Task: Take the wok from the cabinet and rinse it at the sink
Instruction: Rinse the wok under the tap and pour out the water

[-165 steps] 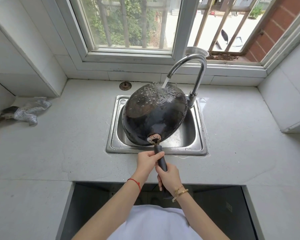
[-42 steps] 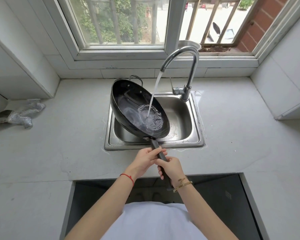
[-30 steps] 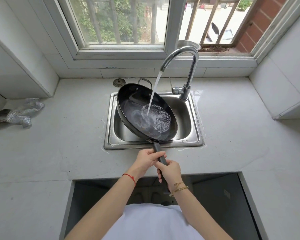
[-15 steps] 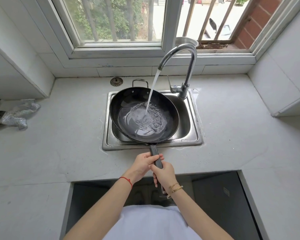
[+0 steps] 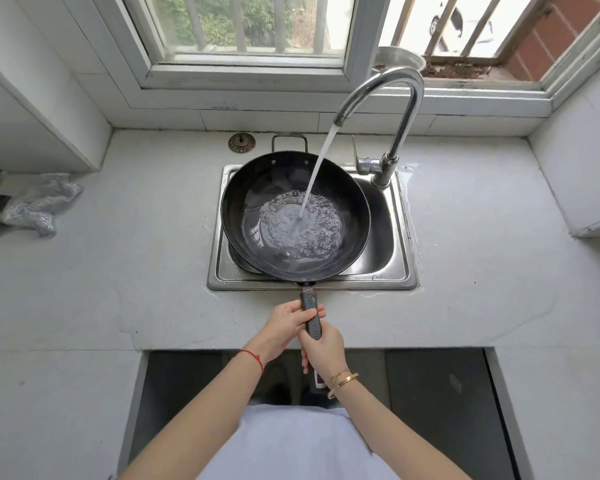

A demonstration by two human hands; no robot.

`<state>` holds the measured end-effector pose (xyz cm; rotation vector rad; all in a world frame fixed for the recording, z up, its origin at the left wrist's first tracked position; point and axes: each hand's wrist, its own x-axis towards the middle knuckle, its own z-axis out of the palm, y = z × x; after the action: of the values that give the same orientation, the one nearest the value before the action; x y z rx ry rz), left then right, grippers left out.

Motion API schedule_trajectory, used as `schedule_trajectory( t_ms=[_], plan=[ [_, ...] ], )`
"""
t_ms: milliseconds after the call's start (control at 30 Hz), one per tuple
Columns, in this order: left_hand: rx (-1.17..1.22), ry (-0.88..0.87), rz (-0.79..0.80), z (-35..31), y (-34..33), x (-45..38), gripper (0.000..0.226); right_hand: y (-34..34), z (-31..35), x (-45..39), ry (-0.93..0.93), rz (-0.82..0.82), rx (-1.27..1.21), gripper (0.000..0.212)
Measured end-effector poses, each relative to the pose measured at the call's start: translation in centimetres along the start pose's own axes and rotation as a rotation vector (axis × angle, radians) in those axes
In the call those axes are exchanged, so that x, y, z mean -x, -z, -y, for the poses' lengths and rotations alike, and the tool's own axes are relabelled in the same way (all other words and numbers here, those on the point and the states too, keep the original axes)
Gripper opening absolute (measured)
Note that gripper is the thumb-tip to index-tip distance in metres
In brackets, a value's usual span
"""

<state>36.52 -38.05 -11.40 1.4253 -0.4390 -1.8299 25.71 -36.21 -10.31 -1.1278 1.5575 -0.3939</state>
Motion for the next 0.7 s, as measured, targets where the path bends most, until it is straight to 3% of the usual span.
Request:
schedule_trajectory(
  t_ms=[367,533,700],
  plan=[
    [-0.036,0.031,-0.049,-0.2,0.0,-0.2,0.023,4.3,0.6,-2.6,0.211,0.231,0.402,0.023],
    [-0.055,0.035,-0.079,-0.5,0.1,-0.3,0.025,10.7,4.2,-7.2,0.340,0.101,0.359,0.030],
    [-0.030,0.035,-0.093,-0.4,0.3,-0.3,0.026,15.0,10.9,-14.4,0.497,-0.174,0.300,0.032]
  ],
)
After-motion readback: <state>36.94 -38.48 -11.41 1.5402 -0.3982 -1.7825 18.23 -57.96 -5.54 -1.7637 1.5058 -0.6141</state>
